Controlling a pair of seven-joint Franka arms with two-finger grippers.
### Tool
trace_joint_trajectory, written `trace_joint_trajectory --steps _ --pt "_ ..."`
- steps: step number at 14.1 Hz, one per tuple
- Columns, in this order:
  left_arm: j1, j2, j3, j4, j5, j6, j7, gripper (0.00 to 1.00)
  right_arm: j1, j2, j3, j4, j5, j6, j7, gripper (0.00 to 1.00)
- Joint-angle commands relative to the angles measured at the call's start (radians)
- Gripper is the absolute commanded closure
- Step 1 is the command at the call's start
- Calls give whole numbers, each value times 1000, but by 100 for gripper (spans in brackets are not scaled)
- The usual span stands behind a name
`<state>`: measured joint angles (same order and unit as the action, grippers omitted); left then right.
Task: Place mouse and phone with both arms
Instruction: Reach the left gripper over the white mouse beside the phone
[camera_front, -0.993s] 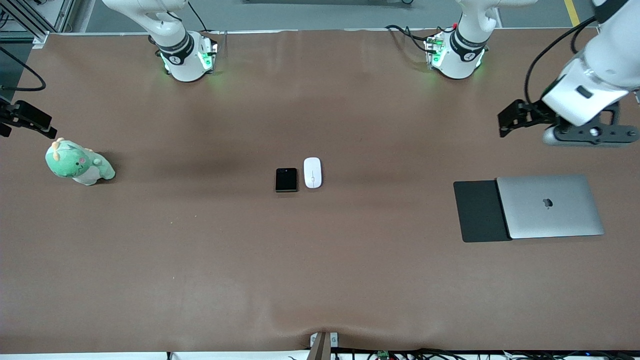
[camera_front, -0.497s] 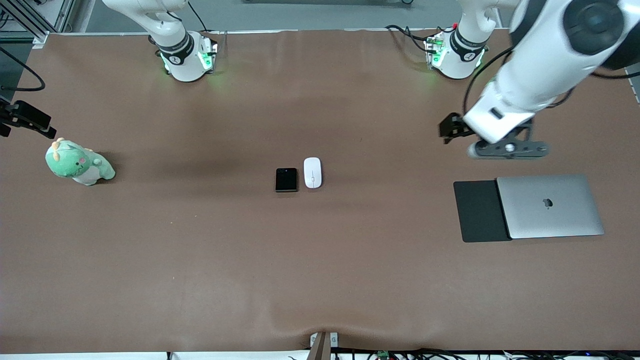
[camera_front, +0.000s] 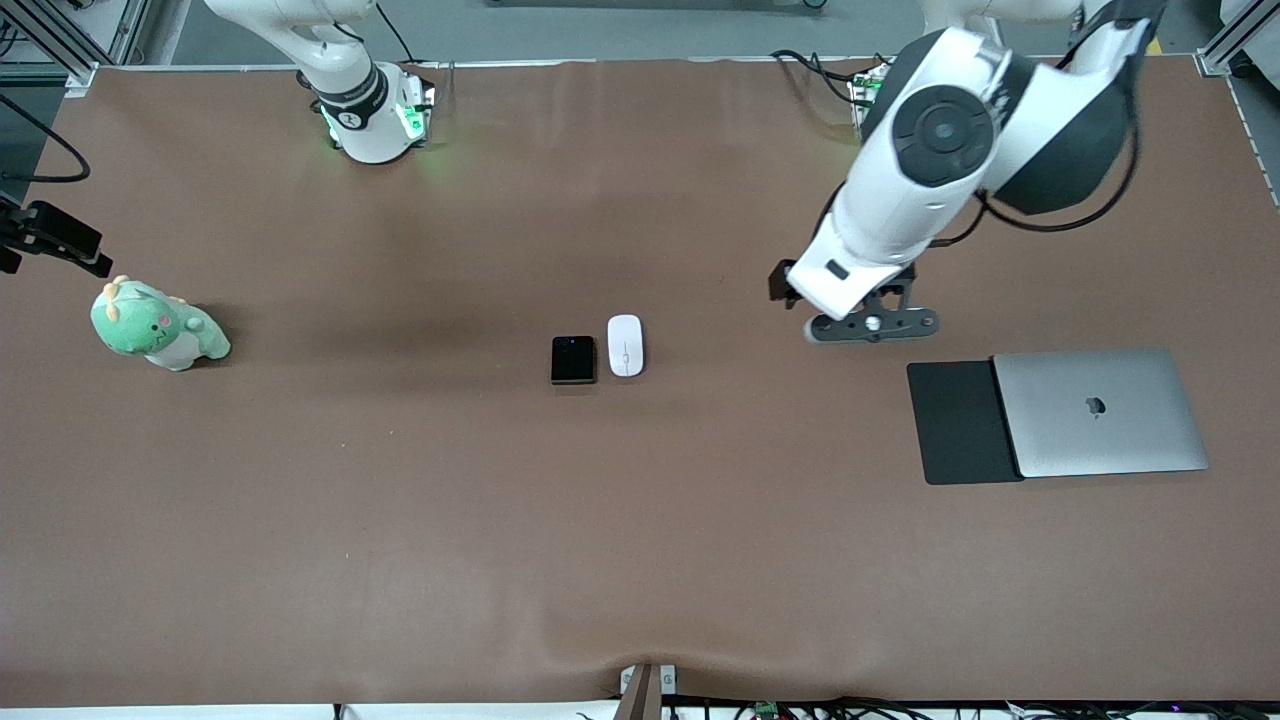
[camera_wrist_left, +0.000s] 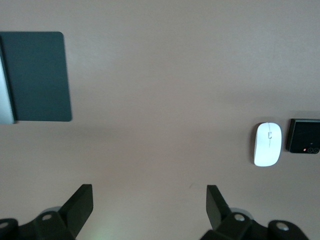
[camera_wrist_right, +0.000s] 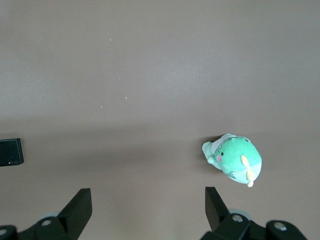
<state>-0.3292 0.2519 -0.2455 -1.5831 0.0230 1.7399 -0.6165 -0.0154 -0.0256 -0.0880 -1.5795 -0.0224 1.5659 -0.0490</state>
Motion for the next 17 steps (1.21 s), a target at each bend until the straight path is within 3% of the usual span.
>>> trace_joint_trajectory --steps 1,12,17 --pt "-57 38 0 -29 24 84 -98 0 -5 -11 1 -5 -2 -7 -5 0" --pt "-214 239 2 -31 26 253 -255 0 -8 -11 -1 -5 -2 -7 -9 0" --pt "-260 340 0 -15 98 369 -367 0 -11 -11 -1 -4 -2 -7 -9 0"
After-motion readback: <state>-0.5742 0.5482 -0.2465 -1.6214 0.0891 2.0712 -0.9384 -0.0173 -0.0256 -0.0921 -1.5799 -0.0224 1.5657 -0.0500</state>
